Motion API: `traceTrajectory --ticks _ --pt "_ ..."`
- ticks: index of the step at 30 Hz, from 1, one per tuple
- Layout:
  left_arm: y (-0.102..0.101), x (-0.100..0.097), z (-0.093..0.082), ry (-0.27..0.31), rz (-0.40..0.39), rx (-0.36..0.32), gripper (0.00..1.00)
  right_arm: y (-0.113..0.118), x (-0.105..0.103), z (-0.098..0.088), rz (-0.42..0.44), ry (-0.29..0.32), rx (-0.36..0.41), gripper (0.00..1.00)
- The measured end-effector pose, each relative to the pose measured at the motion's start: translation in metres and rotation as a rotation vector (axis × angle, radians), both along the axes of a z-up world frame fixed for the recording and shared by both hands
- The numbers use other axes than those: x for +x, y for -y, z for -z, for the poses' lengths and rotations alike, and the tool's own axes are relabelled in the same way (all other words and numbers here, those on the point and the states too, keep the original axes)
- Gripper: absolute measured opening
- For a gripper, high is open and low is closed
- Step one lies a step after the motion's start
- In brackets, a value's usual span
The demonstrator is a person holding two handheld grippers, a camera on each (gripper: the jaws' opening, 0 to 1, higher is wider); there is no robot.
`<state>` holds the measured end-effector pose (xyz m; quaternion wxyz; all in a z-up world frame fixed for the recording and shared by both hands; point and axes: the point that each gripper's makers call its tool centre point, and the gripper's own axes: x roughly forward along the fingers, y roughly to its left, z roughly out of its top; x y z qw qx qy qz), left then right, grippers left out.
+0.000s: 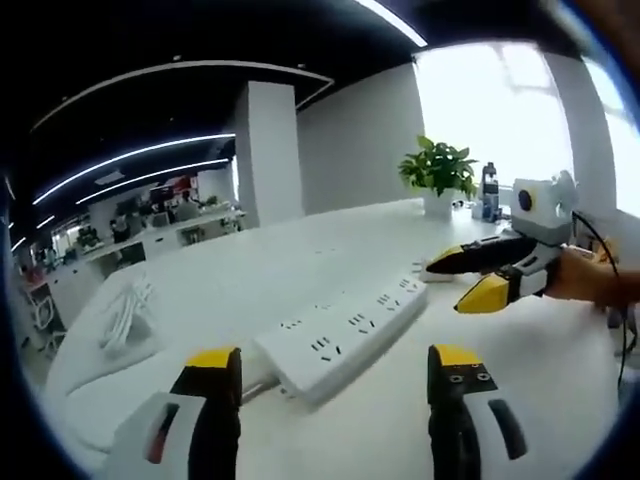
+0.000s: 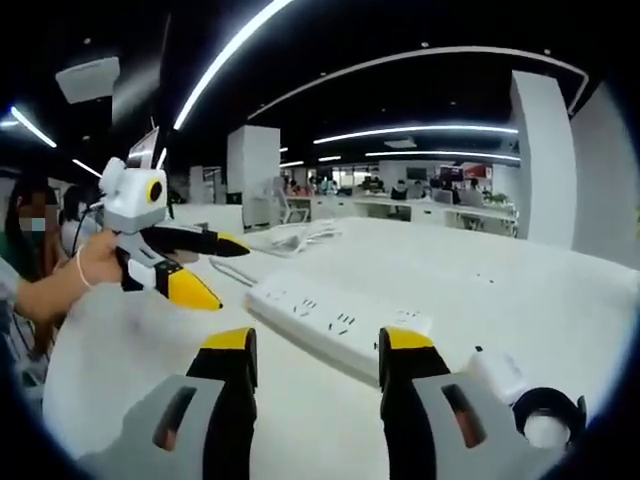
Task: Straighten the power strip on the desk, plug the charger into it
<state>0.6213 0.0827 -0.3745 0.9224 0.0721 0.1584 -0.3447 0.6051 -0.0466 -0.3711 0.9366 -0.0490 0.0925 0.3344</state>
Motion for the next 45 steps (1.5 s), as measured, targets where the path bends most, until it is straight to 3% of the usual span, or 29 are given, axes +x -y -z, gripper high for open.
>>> traceTrajectory --ticks 20,24,29,45 --pt "0.006 -0.016 -0.017 0.032 0.019 -0.032 0.75 0.002 -0.006 -0.012 -0.010 0.026 0.020 0.51" --pt "0.004 -0.018 -0.019 0.037 0.015 -0.041 0.76 0.001 -0.010 -0.014 -0.019 0.029 0.021 0.56" --pt "0.004 -0.022 -0.021 0.050 0.020 -0.029 0.86 0.000 -0.013 -0.016 -0.039 0.040 0.000 0.63" --pt "0.003 -0.033 -0.024 0.080 0.039 0.000 0.91 0.002 -0.021 -0.018 -0.057 0.044 -0.017 0.73"
